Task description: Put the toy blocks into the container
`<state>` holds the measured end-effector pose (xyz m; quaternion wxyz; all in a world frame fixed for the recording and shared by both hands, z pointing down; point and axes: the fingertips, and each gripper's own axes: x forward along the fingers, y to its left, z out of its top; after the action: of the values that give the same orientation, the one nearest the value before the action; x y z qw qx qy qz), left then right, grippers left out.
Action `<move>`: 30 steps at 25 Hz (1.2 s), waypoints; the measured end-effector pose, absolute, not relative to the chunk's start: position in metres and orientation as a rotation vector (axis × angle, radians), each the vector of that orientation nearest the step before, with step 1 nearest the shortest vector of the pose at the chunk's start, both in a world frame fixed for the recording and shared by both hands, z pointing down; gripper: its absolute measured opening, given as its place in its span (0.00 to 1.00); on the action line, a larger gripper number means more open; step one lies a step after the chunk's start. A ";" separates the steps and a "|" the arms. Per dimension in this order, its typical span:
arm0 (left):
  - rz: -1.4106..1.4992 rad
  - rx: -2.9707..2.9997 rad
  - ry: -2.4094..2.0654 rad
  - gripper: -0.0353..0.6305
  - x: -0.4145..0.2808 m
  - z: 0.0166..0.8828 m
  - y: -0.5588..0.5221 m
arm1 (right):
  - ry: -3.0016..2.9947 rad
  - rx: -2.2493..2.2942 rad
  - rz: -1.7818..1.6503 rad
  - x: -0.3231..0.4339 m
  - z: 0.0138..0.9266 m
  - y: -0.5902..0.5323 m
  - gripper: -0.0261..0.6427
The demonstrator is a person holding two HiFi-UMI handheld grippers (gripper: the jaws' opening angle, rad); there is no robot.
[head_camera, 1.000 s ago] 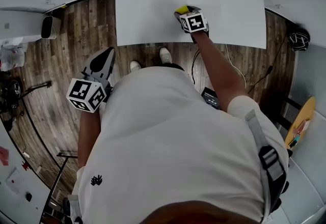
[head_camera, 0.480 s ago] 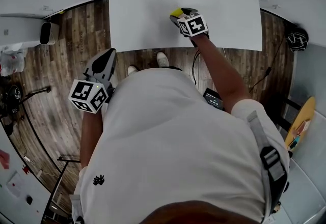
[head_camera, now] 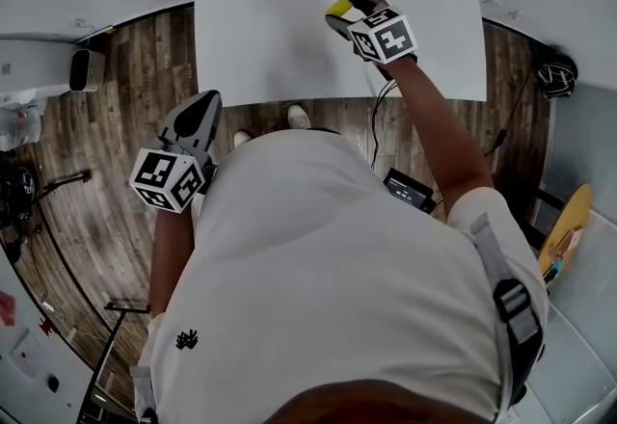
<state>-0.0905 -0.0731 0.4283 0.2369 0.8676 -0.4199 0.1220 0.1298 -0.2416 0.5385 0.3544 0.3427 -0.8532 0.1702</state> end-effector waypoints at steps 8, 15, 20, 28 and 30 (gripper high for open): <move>0.323 2.356 -1.201 0.06 -0.089 0.429 -0.079 | -2.268 0.855 0.312 0.138 0.480 -0.273 0.44; 0.320 2.327 -1.247 0.06 -0.091 0.431 -0.082 | -2.293 0.864 0.232 0.145 0.450 -0.315 0.44; 0.321 2.309 -1.278 0.06 -0.092 0.430 -0.084 | -2.283 0.828 0.187 0.147 0.444 -0.343 0.44; 0.326 2.276 -1.328 0.06 -0.096 0.430 -0.082 | -2.239 0.788 0.180 0.151 0.457 -0.401 0.44; 0.327 2.268 -1.342 0.06 -0.098 0.428 -0.080 | -2.213 0.775 0.186 0.150 0.466 -0.414 0.44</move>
<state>-0.0976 -0.0799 0.4277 0.2408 0.8289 -0.4905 0.1195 0.1500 -0.4140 0.4662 0.3845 0.3041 -0.8685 0.0731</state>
